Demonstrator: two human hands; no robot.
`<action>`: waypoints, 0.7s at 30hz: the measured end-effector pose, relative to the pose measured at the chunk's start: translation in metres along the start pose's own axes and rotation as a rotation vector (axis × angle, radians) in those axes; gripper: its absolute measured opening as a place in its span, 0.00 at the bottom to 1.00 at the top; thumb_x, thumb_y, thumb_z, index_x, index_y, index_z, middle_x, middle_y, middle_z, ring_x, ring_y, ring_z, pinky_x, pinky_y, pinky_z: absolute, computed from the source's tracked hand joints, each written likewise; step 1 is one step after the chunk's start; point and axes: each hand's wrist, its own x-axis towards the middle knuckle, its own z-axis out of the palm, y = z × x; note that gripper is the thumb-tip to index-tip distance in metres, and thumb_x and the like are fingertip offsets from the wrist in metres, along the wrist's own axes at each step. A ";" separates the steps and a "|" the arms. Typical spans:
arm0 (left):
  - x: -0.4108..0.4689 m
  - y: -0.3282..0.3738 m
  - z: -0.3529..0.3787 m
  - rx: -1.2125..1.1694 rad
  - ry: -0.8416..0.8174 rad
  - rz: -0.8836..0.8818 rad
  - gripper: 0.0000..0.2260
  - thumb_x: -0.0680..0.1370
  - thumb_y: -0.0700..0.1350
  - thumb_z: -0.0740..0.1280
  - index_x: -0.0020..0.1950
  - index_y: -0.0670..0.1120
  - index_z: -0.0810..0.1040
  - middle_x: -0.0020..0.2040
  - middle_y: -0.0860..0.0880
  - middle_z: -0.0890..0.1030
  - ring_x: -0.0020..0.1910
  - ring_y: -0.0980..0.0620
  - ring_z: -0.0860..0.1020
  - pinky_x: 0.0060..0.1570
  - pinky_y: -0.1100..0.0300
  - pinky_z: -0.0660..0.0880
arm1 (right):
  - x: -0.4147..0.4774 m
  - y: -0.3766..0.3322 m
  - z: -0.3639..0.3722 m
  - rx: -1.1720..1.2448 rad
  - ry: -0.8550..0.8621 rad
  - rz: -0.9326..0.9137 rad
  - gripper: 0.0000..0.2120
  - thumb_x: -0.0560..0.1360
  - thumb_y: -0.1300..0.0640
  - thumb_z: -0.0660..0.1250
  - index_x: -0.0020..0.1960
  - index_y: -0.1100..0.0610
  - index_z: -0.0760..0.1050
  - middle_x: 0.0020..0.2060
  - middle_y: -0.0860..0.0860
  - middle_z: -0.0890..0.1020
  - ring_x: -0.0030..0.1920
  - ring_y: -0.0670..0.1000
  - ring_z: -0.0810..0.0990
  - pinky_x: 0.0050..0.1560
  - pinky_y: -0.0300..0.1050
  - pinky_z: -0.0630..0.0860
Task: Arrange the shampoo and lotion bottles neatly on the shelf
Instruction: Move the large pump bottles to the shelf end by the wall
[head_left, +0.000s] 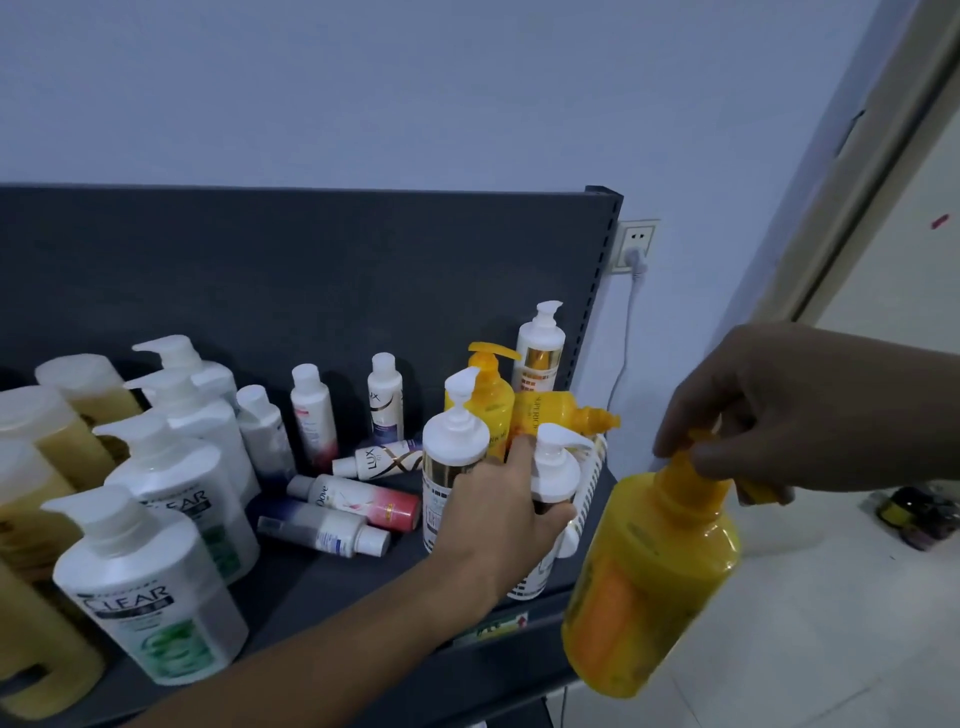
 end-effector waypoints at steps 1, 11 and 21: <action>0.001 0.002 0.002 -0.011 0.013 0.017 0.27 0.74 0.61 0.73 0.67 0.52 0.69 0.50 0.47 0.83 0.50 0.42 0.82 0.49 0.47 0.79 | 0.001 0.000 0.000 -0.007 -0.006 -0.004 0.10 0.76 0.50 0.67 0.53 0.42 0.85 0.28 0.25 0.78 0.35 0.32 0.82 0.44 0.36 0.83; -0.010 -0.011 -0.018 -0.024 -0.090 -0.100 0.20 0.78 0.52 0.70 0.69 0.52 0.70 0.55 0.46 0.83 0.56 0.43 0.80 0.49 0.53 0.76 | 0.020 -0.029 0.008 -0.005 0.033 -0.072 0.09 0.78 0.54 0.69 0.55 0.47 0.86 0.22 0.22 0.72 0.30 0.26 0.77 0.31 0.22 0.71; -0.045 -0.067 -0.133 -0.068 0.242 -0.230 0.08 0.83 0.50 0.63 0.51 0.52 0.81 0.38 0.55 0.85 0.38 0.56 0.84 0.42 0.50 0.82 | 0.081 -0.072 0.016 0.117 0.135 -0.149 0.09 0.75 0.59 0.69 0.44 0.52 0.88 0.30 0.49 0.87 0.29 0.48 0.86 0.34 0.37 0.82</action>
